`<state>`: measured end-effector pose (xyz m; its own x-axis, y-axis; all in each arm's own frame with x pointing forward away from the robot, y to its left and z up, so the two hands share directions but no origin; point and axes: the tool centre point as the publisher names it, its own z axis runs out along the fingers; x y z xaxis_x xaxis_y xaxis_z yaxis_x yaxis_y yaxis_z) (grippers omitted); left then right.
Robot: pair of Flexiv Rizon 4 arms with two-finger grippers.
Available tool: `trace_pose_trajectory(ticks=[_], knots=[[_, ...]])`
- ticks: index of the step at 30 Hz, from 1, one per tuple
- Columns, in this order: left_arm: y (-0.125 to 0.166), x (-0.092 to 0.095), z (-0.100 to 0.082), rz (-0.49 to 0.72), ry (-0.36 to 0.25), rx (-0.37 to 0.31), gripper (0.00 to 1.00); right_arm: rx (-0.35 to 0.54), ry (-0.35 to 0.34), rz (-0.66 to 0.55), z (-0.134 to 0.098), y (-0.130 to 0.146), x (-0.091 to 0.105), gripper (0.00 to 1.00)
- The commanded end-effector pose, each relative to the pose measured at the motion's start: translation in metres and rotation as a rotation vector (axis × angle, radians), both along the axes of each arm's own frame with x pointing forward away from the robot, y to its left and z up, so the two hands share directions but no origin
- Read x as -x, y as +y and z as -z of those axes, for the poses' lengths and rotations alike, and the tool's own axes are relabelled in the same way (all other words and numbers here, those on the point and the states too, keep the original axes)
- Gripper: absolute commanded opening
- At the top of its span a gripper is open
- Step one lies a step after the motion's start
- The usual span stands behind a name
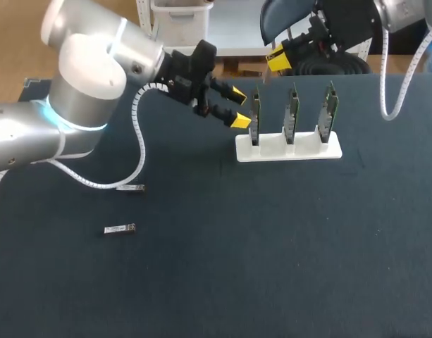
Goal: Pick up the optical module with the left hand, and insert it into the network port with the right hand.
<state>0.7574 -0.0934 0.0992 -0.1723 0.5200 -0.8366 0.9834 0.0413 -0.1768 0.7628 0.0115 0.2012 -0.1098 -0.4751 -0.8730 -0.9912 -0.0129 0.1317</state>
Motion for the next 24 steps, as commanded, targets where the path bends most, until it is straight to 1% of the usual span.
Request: trace_pose_trajectory(ticks=[1, 10, 15, 24], knots=[[0.0006, -0.0009, 0.0002, -0.001, -0.006, -0.008, 1.00, -0.002, -0.005, 0.005, 0.0009, -0.0002, 0.0038, 0.00], [0.0024, -0.0017, 0.0022, 0.002, -0.005, -0.021, 1.00, -0.003, -0.003, 0.005, 0.0011, 0.0002, 0.0036, 0.00], [0.0012, -0.0030, 0.0033, -0.007, -0.013, -0.040, 1.00, -0.003, -0.003, 0.000, 0.0013, 0.0003, 0.0040, 0.00], [0.0012, -0.0030, 0.0033, -0.007, -0.013, -0.040, 1.00, -0.001, -0.006, -0.015, 0.0020, 0.0037, 0.0047, 0.00]])
